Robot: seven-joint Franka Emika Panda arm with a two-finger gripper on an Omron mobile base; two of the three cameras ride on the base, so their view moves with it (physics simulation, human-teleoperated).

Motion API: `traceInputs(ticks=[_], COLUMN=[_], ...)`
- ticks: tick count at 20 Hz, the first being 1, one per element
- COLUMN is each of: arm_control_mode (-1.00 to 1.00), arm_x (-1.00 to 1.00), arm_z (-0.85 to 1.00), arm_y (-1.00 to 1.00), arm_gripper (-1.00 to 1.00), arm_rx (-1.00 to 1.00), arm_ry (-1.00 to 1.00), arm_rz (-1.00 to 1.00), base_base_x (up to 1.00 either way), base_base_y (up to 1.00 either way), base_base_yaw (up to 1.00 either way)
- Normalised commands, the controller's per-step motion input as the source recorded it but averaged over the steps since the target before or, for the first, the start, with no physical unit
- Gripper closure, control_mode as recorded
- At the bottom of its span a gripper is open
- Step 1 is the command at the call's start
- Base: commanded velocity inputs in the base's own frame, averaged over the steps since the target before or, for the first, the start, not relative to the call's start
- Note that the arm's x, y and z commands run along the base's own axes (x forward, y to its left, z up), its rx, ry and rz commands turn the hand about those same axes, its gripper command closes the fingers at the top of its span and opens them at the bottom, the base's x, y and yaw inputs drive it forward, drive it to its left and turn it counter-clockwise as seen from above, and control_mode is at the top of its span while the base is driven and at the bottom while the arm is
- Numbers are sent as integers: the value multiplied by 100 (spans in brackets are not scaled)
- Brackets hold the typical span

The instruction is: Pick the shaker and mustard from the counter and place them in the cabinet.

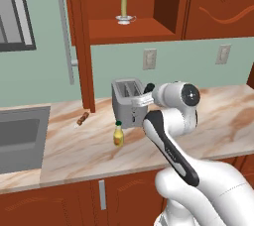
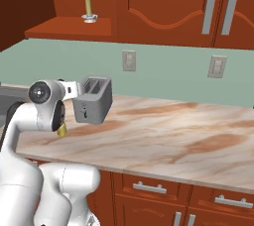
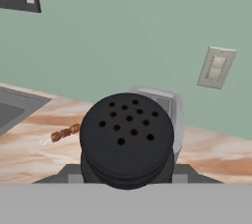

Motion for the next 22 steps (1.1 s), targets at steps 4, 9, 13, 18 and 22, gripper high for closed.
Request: traceInputs(ticks=[4, 9, 13, 18, 22], arm_control_mode=[-100, -100, -100, -100, -100], arm_x=[-9, -15, -1, 0, 0], arm_z=[21, 43, 53, 64, 60], arm_y=[7, 10, 4, 0, 0], arm_gripper=[100, 100, 100, 100, 100], arm_rx=[0, 0, 0, 0, 0], arm_ry=[0, 0, 0, 0, 0], arm_rz=[0, 0, 0, 0, 0], base_base_x=[0, 0, 0, 0, 0], base_base_y=[0, 0, 0, 0, 0], base_base_yaw=[0, 0, 0, 0, 0])
